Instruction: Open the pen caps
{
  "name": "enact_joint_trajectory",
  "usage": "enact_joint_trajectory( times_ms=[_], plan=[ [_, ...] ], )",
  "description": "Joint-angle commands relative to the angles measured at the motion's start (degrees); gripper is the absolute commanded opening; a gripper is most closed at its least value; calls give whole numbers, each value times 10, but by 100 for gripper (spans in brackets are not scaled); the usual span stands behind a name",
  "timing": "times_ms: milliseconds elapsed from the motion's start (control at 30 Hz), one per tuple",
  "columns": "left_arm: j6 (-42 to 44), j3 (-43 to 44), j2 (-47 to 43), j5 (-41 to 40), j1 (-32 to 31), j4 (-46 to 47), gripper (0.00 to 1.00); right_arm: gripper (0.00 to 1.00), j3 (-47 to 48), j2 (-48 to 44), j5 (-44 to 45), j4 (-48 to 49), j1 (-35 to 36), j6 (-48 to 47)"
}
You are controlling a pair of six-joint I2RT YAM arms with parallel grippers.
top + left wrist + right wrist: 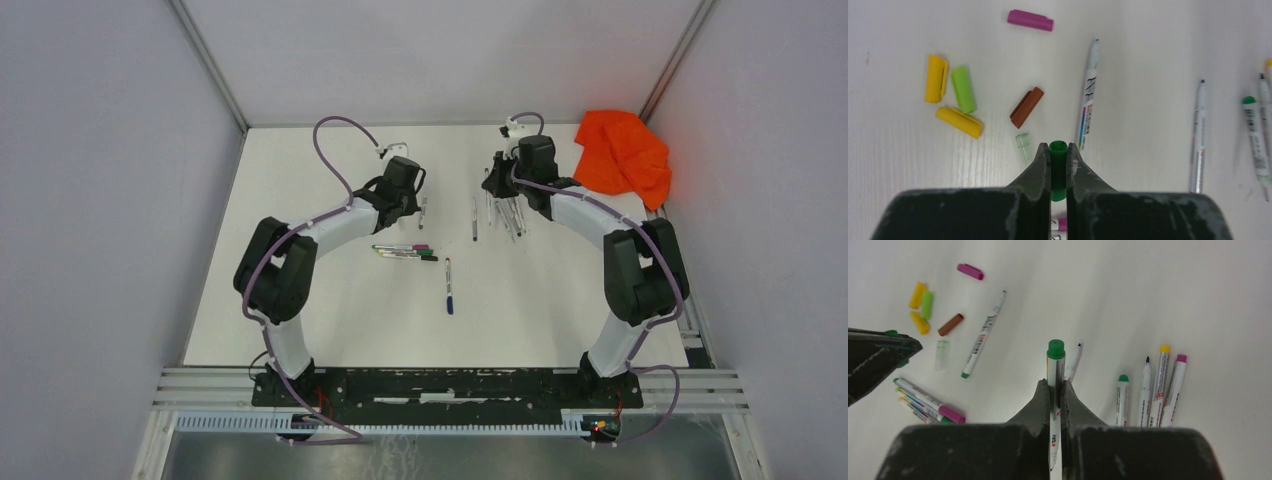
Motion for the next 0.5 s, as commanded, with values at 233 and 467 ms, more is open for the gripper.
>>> enact_joint_trajectory(
  times_ms=[233,467],
  plan=[
    [-5,91,116,30,27,-56,14,0,85,89,94,-109,20,-71],
    [4,130,155,34,32,-63,15,0,90,116,103,-110,26,-77]
  ],
)
